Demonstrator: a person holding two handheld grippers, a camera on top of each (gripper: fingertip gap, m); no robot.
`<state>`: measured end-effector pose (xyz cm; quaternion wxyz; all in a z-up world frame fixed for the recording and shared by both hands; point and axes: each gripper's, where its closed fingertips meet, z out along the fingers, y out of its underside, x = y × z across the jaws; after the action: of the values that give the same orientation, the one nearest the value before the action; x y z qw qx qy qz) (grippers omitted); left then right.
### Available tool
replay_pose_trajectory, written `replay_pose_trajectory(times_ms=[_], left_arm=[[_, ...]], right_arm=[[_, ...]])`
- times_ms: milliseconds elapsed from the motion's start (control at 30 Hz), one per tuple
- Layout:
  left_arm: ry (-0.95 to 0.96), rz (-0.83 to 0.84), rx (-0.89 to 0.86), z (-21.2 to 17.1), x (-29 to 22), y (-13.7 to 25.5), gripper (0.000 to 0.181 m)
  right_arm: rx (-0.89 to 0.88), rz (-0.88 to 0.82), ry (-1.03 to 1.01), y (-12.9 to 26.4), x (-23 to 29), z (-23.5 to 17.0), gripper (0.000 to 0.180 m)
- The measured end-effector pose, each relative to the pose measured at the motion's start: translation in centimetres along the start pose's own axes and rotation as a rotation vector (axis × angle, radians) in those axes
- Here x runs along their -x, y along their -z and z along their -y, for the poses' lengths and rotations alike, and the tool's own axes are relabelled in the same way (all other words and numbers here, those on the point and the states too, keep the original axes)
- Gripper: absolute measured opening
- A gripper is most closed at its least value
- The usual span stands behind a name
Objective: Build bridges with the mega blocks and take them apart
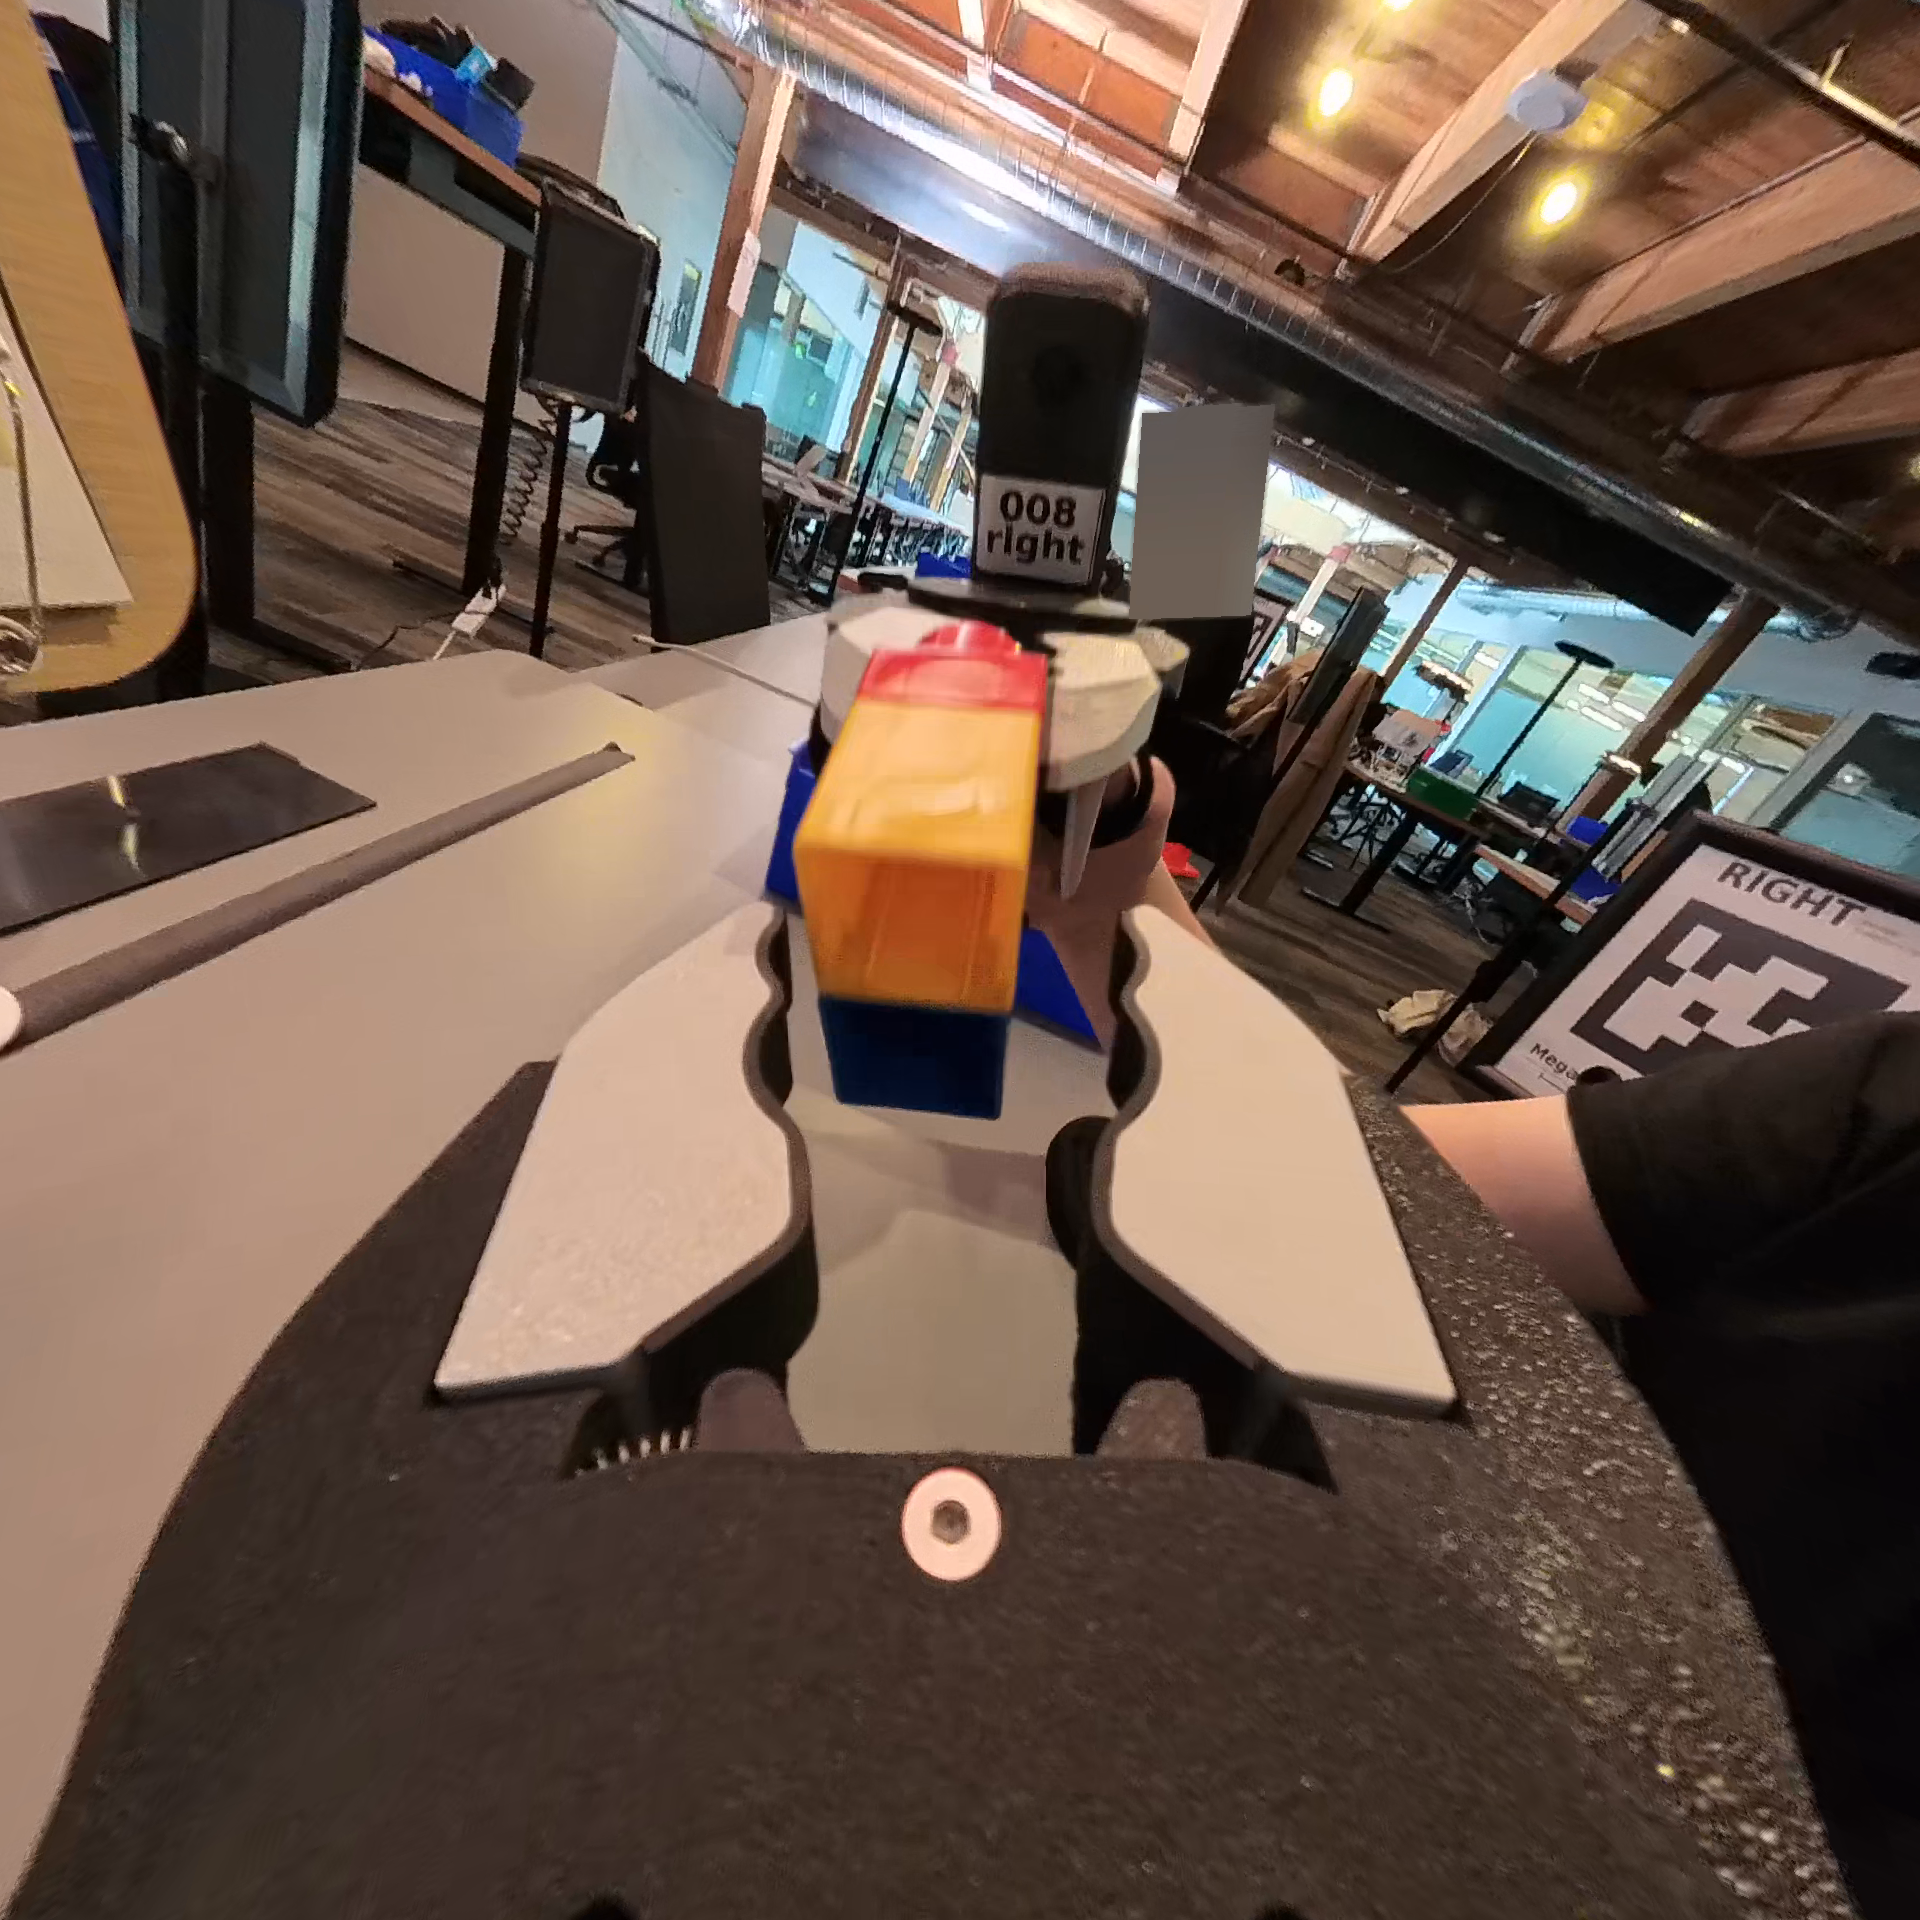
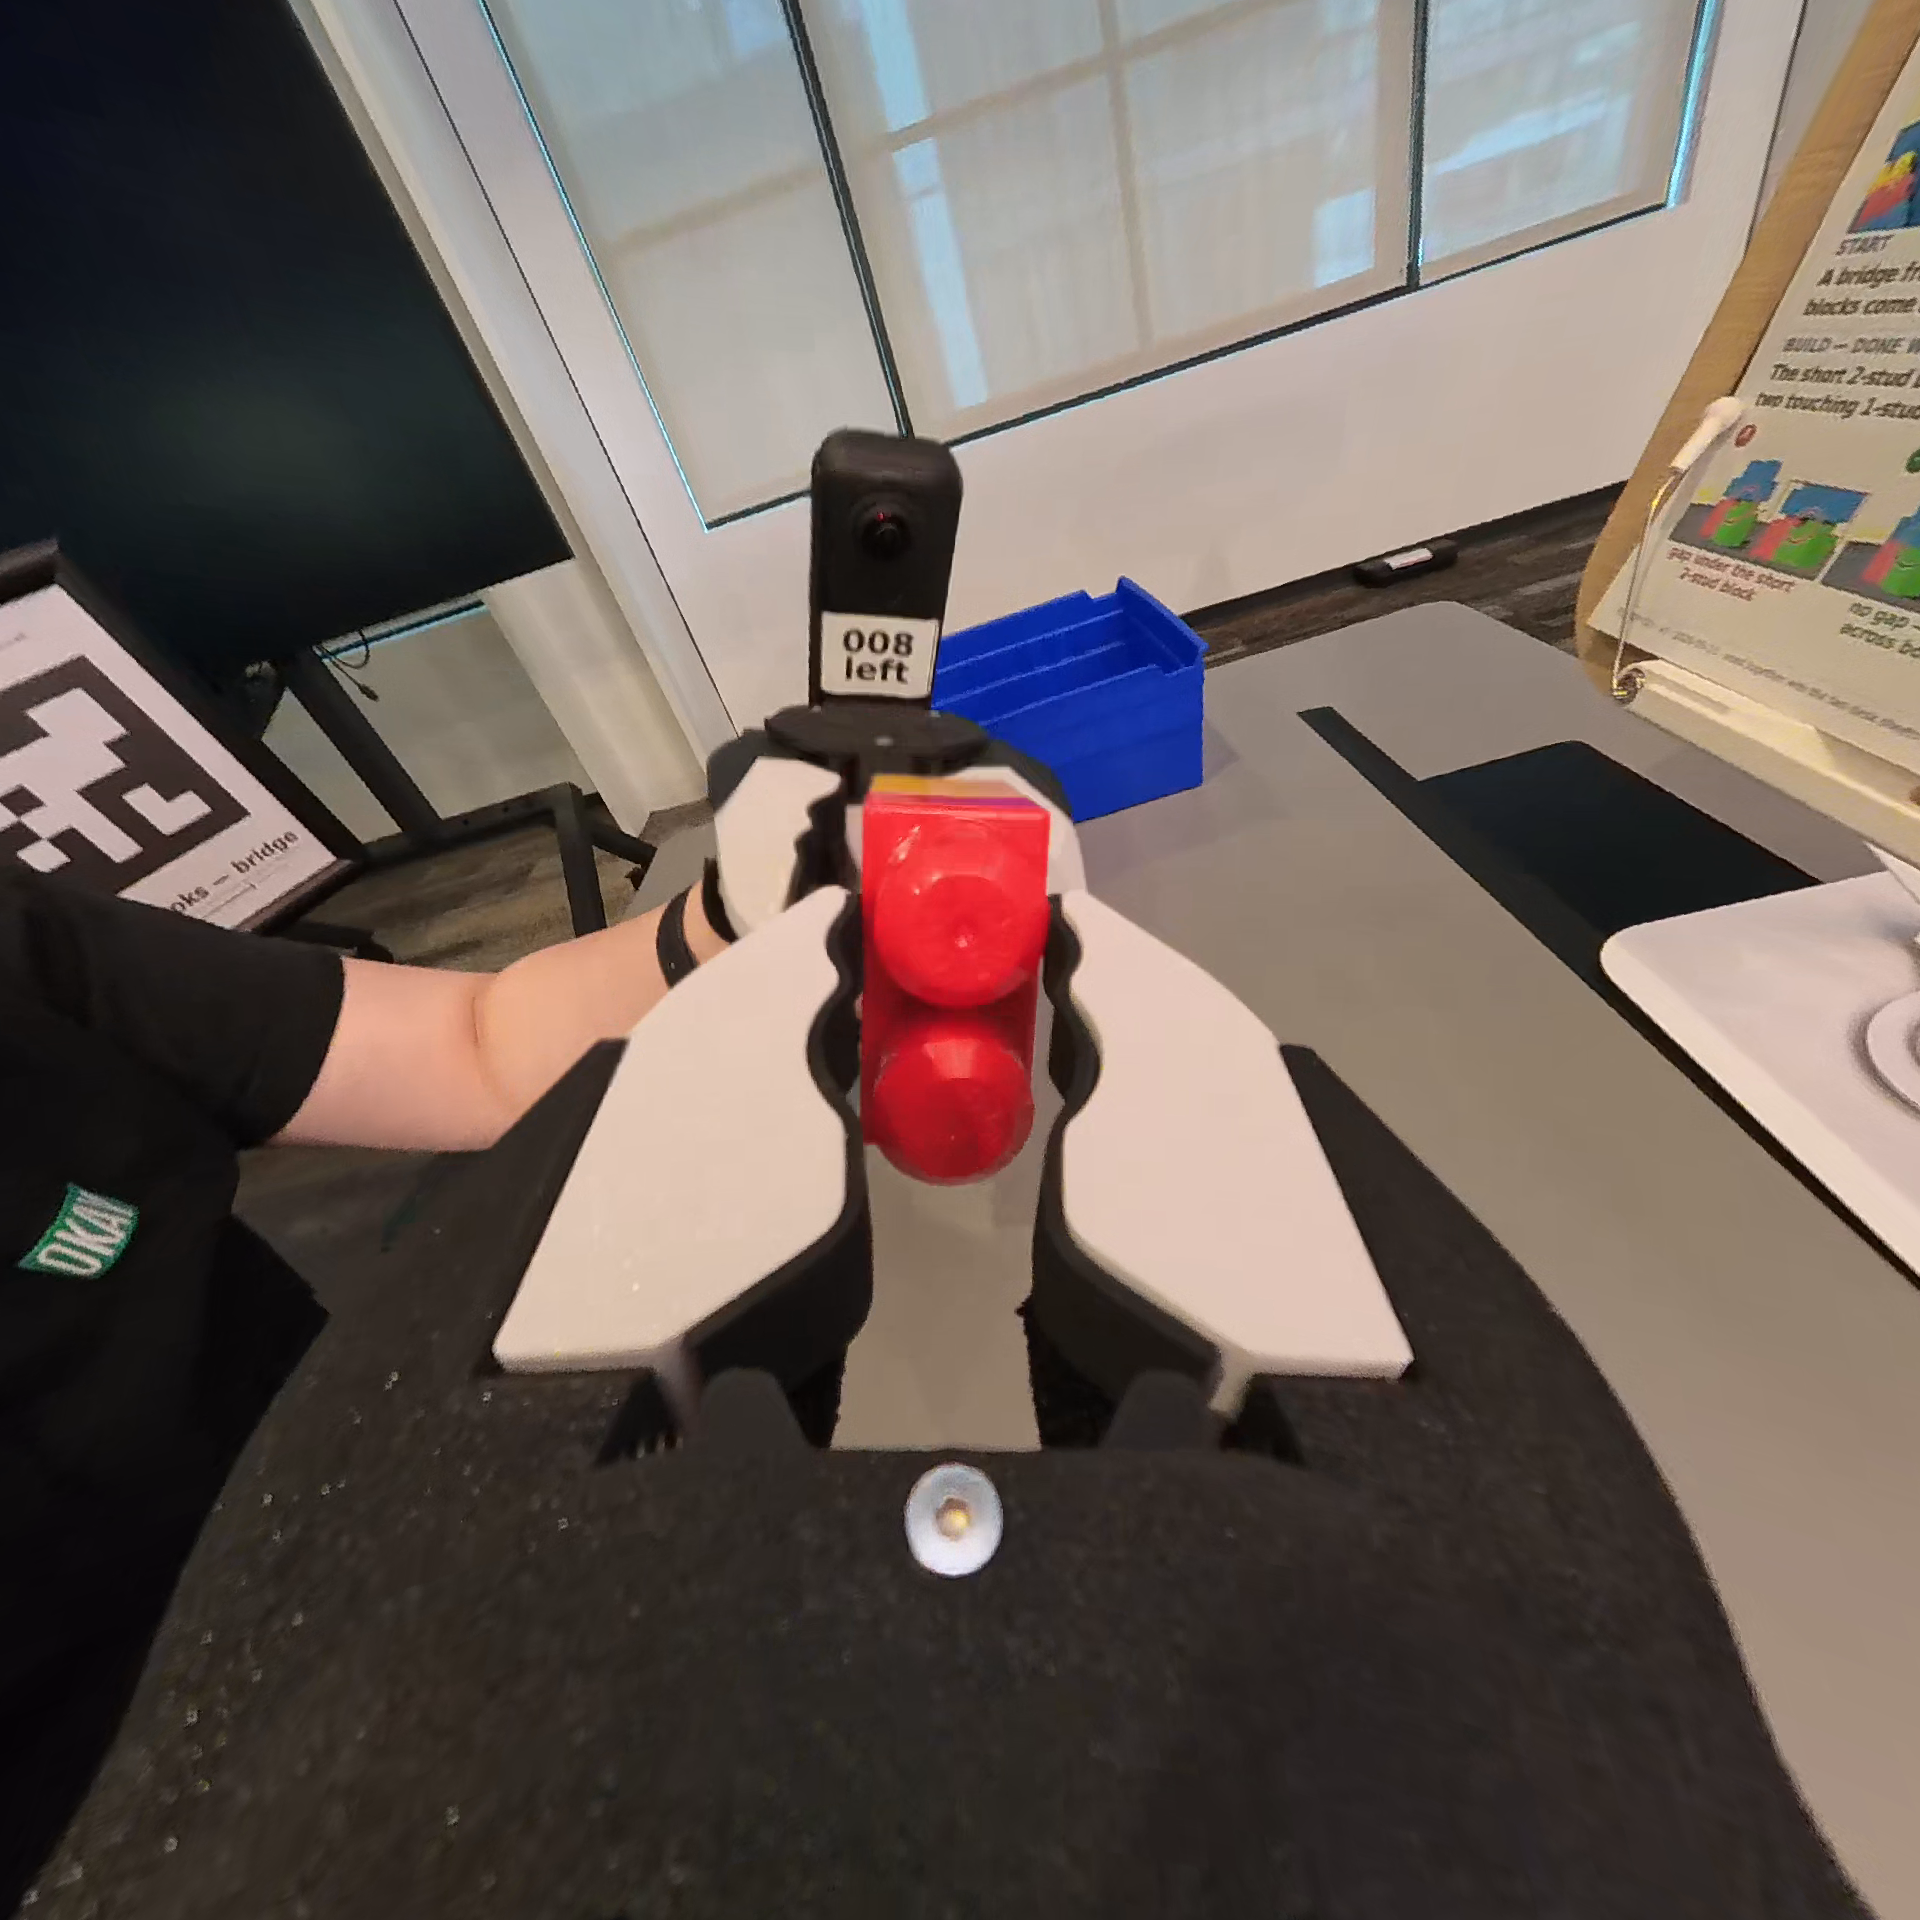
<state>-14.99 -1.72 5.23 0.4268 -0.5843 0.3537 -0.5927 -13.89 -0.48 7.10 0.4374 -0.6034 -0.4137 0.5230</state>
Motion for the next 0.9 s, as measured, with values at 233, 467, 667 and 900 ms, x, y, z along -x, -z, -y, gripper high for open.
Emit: replay_pose_trajectory(times_ms=[233, 467, 667, 900], left_arm=[[-0.027, 0.03, -0.045, 0.7, 0.6, 0.8, 0.036], [-0.006, 0.014, -0.042, 0.4, 0.3, 0.7, 0.035], [0.048, 0.042, -0.297, 3.4, 1.0, 1.8, 0.035], [-0.014, 0.086, -0.497, 6.2, 0.4, 4.0, 0.035]], right_arm=[[0.022, 0.025, -0.004, -0.5, 0.2, -0.6, 0.032], [0.029, 0.039, -0.014, -0.4, 0.4, -0.7, 0.032], [-0.15, -0.053, -0.011, 1.0, -1.0, 1.9, 0.064], [-0.179, 0.012, -0.06, -1.2, -0.7, 1.5, 0.062]])
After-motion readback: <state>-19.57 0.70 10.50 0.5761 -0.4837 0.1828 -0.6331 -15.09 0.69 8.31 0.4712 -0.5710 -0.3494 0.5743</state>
